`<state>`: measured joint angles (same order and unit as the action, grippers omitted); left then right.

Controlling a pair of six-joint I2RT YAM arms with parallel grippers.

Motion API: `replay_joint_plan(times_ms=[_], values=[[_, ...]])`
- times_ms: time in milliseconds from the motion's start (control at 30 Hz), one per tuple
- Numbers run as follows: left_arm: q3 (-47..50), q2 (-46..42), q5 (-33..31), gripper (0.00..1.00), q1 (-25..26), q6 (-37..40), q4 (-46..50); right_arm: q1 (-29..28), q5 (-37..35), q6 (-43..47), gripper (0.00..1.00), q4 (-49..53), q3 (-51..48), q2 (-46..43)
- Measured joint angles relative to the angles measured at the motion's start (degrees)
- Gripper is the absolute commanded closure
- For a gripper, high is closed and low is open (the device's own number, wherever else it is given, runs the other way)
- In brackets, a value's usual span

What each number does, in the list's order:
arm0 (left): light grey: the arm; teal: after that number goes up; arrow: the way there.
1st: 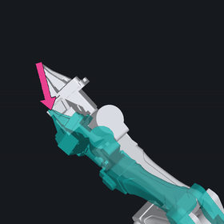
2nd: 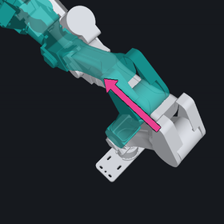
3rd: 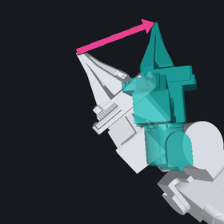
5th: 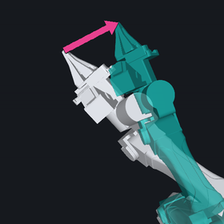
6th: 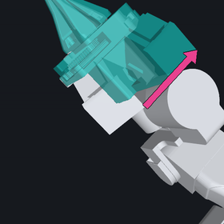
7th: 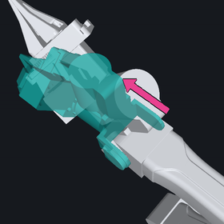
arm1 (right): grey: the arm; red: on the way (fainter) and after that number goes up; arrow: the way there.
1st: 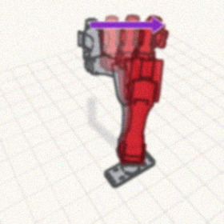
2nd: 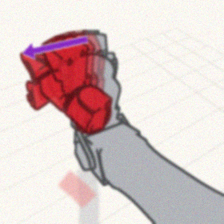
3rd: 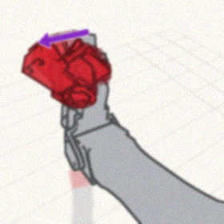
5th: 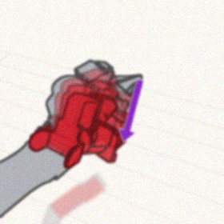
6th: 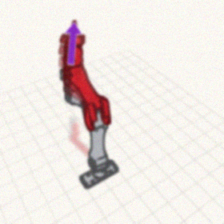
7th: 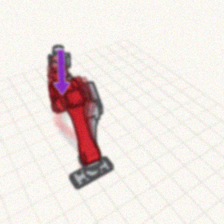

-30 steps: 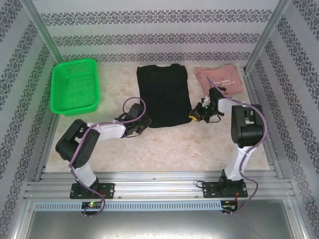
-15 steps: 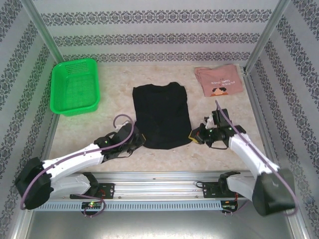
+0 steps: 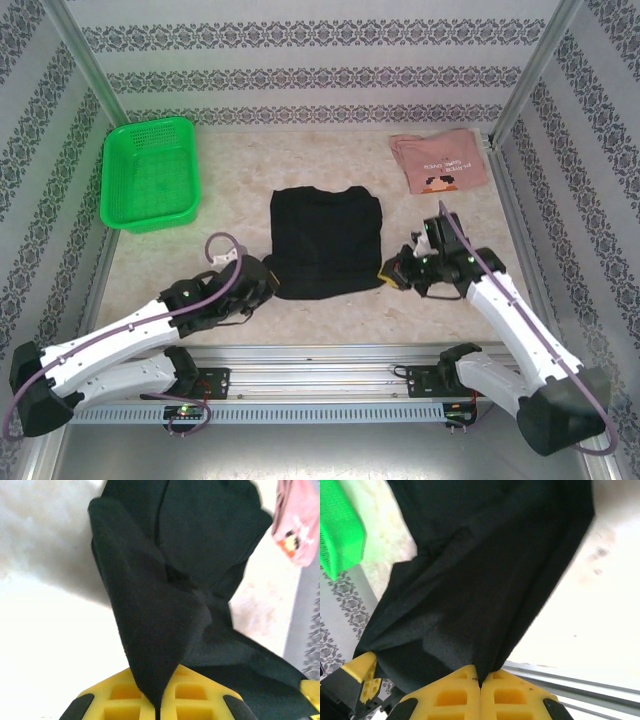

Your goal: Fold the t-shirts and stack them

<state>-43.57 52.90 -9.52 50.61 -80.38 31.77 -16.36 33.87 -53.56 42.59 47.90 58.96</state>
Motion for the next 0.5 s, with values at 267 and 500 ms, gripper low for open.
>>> replay_joint_plan(times_ms=[267,500], values=[[-6.62,7.06,7.1,1.0,-14.93,7.32,-2.12,1.73,0.02,4.63,1.0,-1.25,14.23,16.22],[-10.38,19.8,17.38,1.0,-24.35,12.11,-9.29,4.83,-0.02,7.82,1.0,-1.9,23.67,30.1]])
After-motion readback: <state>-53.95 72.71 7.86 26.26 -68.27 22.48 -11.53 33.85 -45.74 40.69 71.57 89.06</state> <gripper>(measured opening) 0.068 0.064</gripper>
